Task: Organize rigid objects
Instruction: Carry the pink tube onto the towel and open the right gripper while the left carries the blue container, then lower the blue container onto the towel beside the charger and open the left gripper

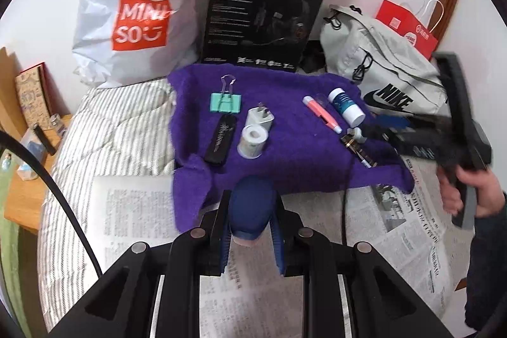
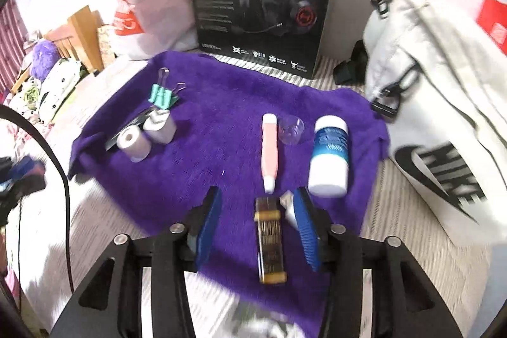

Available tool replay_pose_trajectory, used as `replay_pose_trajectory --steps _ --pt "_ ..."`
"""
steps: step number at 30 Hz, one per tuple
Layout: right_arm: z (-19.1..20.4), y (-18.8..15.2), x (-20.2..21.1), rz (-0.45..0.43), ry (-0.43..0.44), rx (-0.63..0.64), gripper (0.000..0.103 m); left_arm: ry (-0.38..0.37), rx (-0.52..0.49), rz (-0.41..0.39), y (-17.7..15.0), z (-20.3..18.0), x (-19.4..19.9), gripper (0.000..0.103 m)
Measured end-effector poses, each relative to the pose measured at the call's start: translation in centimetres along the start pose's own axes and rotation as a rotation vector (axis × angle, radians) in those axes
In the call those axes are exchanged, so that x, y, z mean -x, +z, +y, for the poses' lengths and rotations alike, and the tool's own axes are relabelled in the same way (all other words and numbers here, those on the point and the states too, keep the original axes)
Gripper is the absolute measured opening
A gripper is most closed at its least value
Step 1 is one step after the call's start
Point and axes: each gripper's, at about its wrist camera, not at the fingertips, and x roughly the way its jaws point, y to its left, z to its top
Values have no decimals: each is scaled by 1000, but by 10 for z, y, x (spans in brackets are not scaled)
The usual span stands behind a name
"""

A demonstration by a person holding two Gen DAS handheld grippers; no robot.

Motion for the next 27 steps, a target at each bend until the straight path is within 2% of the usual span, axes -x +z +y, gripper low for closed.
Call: replay_pose_trajectory --steps 11,16,24,27 --pt "-4 -57 48 -48 48 -70 49 -45 -34 27 37 -36 -48 21" --pt "-12 -68 48 -38 53 -116 49 -63 -52 57 49 -47 -80 21" --pt "-22 -79 38 -7 43 -173 49 -45 -95 102 53 -57 -120 21" --pt "-21 -80 35 6 42 -175 49 -16 -131 98 54 -62 -126 21"
